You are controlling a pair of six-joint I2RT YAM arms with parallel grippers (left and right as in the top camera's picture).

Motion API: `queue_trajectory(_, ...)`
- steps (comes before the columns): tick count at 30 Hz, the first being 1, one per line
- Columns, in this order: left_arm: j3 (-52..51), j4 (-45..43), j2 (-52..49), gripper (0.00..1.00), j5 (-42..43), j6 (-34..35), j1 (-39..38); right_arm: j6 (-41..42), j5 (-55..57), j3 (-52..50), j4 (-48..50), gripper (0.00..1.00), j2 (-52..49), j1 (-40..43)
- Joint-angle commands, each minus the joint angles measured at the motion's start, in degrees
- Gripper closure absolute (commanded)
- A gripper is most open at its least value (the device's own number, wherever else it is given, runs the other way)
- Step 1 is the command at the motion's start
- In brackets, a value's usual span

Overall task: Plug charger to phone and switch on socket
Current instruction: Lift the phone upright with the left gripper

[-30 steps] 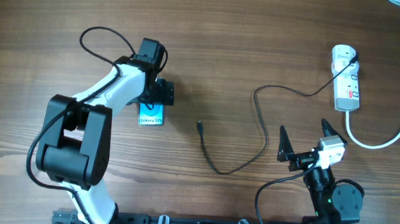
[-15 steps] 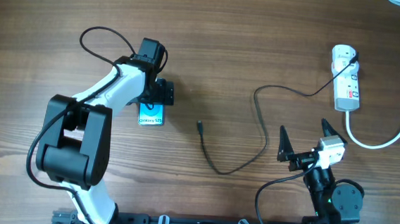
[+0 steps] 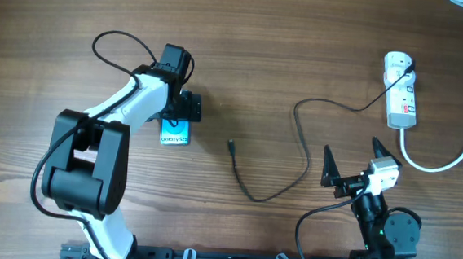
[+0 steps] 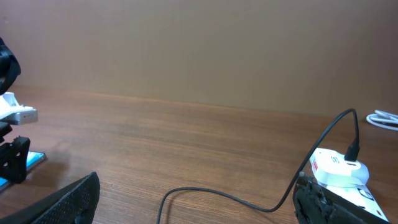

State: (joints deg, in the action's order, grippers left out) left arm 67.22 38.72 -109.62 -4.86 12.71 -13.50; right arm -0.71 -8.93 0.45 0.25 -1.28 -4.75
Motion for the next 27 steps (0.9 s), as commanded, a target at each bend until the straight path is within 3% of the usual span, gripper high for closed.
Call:
queue_trajectory(1,-0.59,-0.2,-0.85,0.0,-1.03,-0.5,0.26,-0.39,0.13,-0.15,0.31,0.0,-0.07,-0.22)
queue_trajectory(27,-0.59,-0.2,-0.85,0.0,-1.01,-0.5,0.26,-0.39,0.13,-0.15,0.31,0.0,-2.75,-0.22)
